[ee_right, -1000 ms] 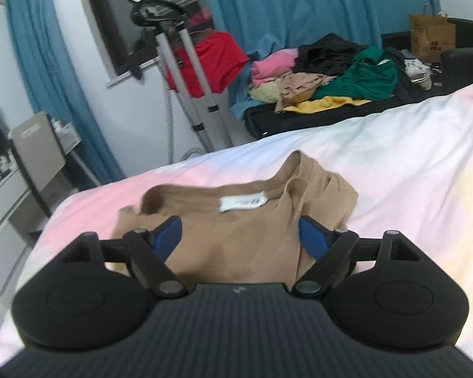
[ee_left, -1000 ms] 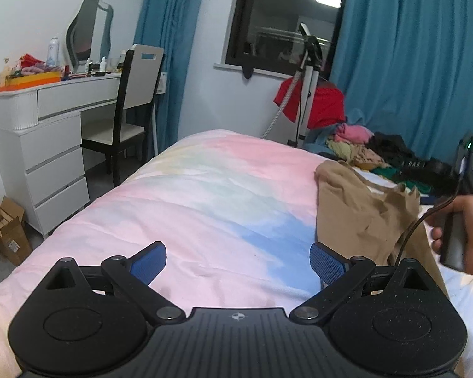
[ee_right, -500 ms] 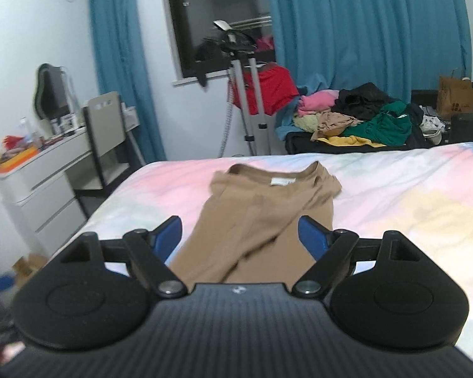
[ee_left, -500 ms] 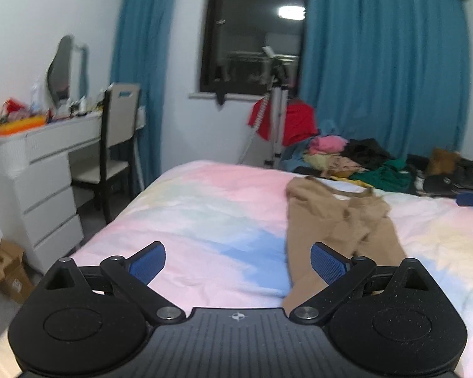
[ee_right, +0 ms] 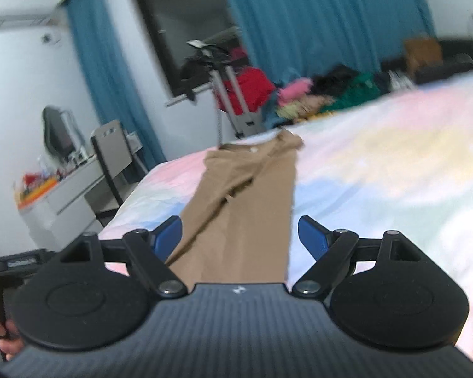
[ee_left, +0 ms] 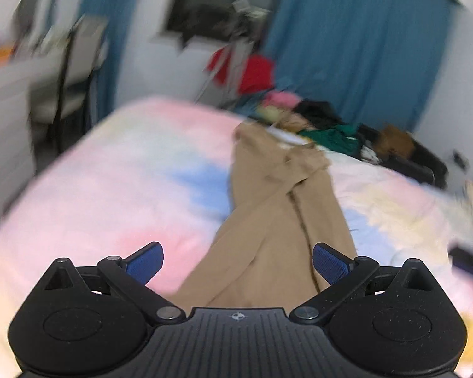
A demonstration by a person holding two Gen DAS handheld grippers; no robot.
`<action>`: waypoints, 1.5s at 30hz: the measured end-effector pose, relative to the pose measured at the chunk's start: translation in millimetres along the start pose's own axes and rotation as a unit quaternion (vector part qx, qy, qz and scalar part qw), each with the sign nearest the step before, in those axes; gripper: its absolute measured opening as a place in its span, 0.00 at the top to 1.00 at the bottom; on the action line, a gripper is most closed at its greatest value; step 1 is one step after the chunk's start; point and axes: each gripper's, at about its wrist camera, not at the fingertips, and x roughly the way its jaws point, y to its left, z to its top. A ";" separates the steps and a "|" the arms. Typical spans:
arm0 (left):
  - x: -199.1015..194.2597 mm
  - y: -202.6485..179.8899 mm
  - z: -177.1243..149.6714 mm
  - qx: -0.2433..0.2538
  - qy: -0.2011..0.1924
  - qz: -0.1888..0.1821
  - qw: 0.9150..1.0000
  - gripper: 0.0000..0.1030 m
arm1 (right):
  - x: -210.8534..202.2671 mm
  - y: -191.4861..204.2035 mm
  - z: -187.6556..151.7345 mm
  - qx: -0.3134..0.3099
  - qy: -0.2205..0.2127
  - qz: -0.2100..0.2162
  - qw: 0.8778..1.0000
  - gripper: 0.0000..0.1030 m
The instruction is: Fold clothes
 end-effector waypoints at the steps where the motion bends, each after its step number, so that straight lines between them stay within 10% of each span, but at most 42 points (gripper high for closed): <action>1: 2.0 12.5 0.9 -0.035 0.016 0.003 0.999 0.01 | 2.2 -5.7 -1.5 0.012 0.006 -0.001 1.000 0.20; 7: 19.9 54.2 -7.1 -0.163 0.080 0.022 0.983 0.05 | 13.8 -22.0 -8.8 0.054 0.032 0.003 0.998 0.20; 14: 30.1 57.2 -13.3 -0.163 0.100 0.045 0.980 0.19 | 13.1 -32.6 -16.2 0.080 0.043 0.008 0.996 0.20; 23: 18.7 11.3 -25.5 -0.038 0.083 0.053 0.994 0.90 | 19.7 -36.5 -23.2 0.099 0.068 0.014 0.993 0.20; 34: -58.0 -65.4 -56.0 0.157 -0.013 -0.003 0.988 0.97 | 26.3 -44.4 -26.1 0.121 0.083 0.014 0.989 0.20; 45: -34.7 -113.9 -100.4 0.248 0.100 -0.073 0.961 0.94 | 26.6 -48.3 -29.0 0.128 0.092 0.009 0.987 0.20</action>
